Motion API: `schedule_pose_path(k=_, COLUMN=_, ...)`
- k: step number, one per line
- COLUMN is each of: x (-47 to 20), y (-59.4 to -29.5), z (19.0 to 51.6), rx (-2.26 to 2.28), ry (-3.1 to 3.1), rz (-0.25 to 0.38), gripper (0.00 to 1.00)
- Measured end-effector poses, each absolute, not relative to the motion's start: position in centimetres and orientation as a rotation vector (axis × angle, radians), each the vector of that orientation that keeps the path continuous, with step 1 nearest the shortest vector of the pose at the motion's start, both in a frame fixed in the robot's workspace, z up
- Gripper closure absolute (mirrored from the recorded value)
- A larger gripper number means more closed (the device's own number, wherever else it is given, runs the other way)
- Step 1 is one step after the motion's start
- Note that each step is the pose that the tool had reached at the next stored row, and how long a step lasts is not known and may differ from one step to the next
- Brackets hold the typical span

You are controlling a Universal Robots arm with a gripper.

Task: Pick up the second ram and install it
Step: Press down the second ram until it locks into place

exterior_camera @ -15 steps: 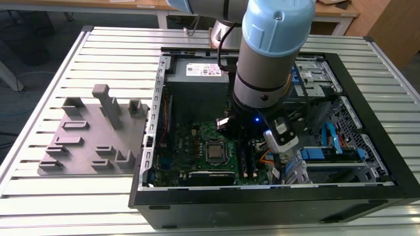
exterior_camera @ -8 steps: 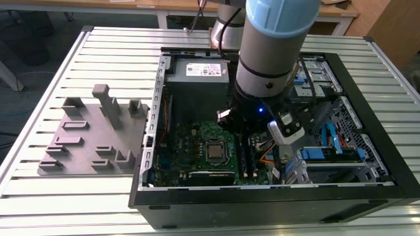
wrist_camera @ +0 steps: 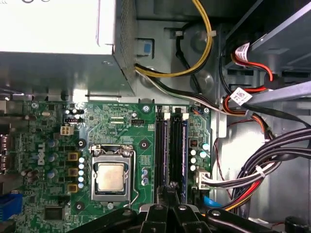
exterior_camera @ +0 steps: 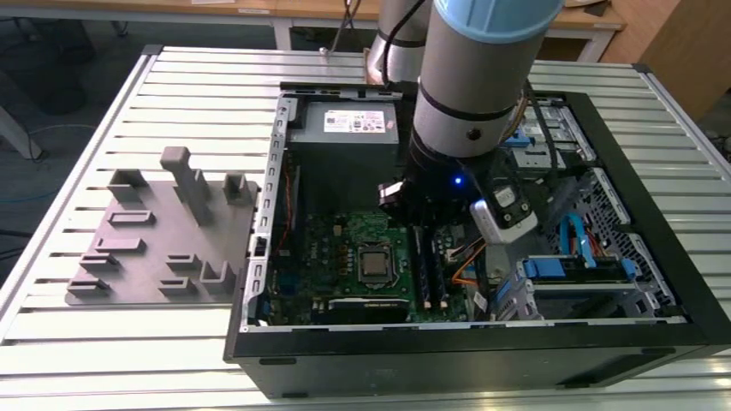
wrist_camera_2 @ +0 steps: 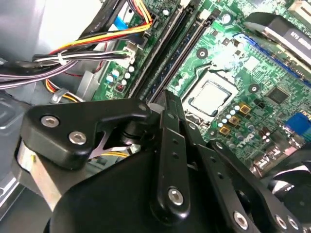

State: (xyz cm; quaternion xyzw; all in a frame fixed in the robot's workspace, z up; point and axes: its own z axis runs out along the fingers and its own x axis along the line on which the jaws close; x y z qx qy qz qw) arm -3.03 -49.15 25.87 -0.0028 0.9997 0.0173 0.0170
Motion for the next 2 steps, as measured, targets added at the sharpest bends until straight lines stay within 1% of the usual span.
schedule_pose_path(k=2, x=-3.03, y=-49.15, z=25.88, rx=-0.009, ry=3.107, rz=0.054, gripper=0.93)
